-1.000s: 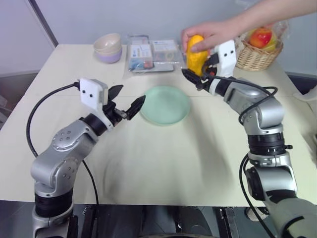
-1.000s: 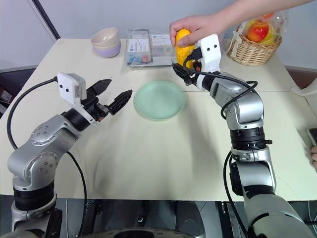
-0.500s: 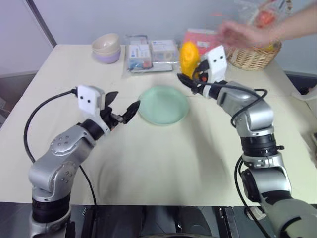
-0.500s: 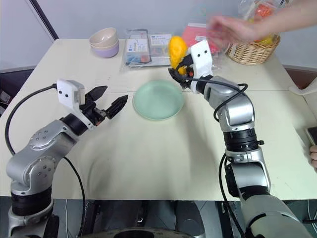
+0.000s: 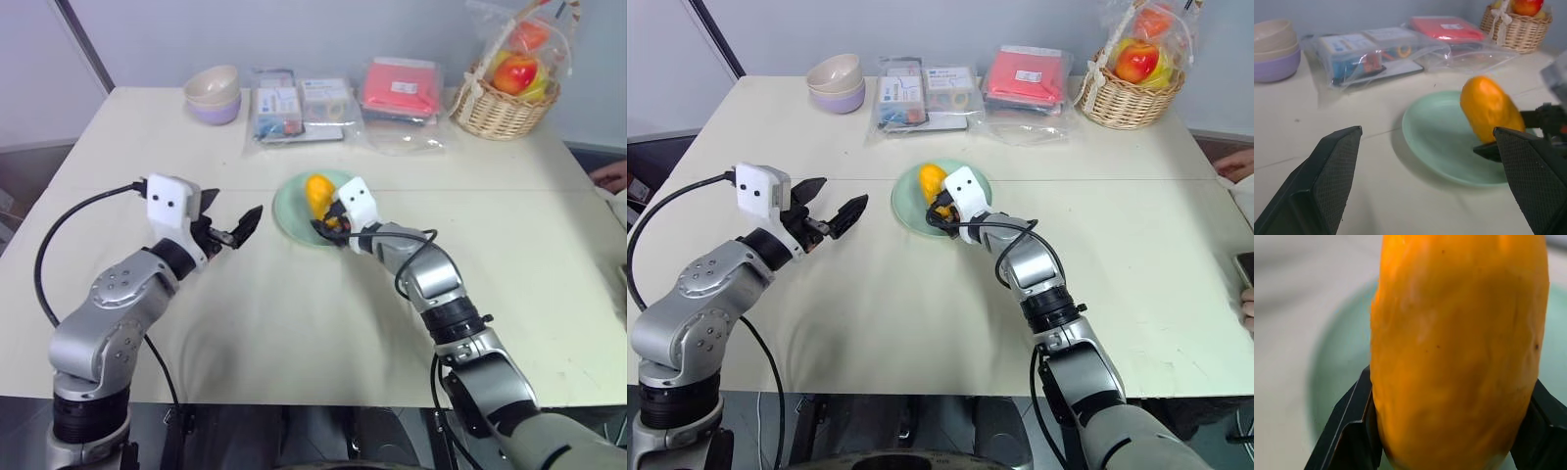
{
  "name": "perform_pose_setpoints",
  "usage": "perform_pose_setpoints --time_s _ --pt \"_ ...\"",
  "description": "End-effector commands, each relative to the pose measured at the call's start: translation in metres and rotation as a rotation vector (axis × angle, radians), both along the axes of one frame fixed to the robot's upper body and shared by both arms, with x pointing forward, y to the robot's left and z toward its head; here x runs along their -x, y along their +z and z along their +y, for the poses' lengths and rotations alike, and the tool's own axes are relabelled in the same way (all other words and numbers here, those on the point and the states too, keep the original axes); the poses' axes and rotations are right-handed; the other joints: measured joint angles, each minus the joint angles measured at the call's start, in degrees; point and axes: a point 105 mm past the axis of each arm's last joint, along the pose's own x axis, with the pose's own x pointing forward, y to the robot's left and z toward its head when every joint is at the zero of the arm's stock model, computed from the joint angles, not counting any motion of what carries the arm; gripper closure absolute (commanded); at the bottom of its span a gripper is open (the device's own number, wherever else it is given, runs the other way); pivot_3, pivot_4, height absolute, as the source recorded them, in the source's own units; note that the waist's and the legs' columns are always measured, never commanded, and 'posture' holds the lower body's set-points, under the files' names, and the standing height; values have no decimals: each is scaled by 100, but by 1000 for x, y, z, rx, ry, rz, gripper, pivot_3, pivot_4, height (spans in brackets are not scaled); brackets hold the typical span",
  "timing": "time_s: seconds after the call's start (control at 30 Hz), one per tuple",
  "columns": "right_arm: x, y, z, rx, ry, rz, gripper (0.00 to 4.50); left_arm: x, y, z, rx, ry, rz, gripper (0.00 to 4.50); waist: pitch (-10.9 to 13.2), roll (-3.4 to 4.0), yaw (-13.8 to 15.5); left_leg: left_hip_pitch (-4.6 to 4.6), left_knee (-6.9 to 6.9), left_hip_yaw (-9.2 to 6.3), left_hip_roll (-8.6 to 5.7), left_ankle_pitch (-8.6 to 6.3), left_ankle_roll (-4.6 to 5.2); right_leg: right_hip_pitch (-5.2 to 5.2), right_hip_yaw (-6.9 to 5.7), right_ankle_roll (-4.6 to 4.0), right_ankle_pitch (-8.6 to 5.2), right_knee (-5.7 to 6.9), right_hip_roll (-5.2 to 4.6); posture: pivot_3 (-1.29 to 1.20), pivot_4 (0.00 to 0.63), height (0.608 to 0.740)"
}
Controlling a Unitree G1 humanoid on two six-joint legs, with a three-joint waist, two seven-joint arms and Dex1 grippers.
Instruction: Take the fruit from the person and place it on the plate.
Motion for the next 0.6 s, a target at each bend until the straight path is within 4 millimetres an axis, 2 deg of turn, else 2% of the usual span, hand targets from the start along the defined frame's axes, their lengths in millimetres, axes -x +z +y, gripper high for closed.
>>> perform_pose_setpoints --time_s 0.03,0.07,0.23,0.33,0.43,0.6 --pt "-7 13 2 24 0 -74 691 5 15 0 -10 -2 -59 0 0 0 -6 0 0 0 0 0 0 0 0 0 0 0 1 0 150 740" --pt "-7 13 3 22 6 -77 120 5 15 0 -10 -3 -60 0 0 0 -10 1 0 -1 1 1 -1 0 0 0 0 1 2 0 150 740" --pt "-4 29 -1 -12 30 -103 49 6 15 -2 -14 -8 -60 0 0 0 -6 0 -2 -1 1 1 -2 -1 0 0 0 0 2 0 150 740" --pt "1 60 -9 -72 47 -153 49 6 16 -3 -11 -15 -63 0 1 2 0 -1 -2 -1 1 1 -1 -2 0 0 0 0 2 0 150 740" --pt "16 95 -20 -104 102 -215 49 5 15 -5 -10 -27 -61 0 2 2 26 -4 -1 -2 0 0 -1 -2 0 0 0 -2 0 0 150 740" --pt "58 138 -52 -69 215 -292 49 5 15 -9 -22 -66 -55 0 3 5 40 -7 -2 -4 -1 -5 9 -1 -1 0 0 -5 -2 0 150 740"
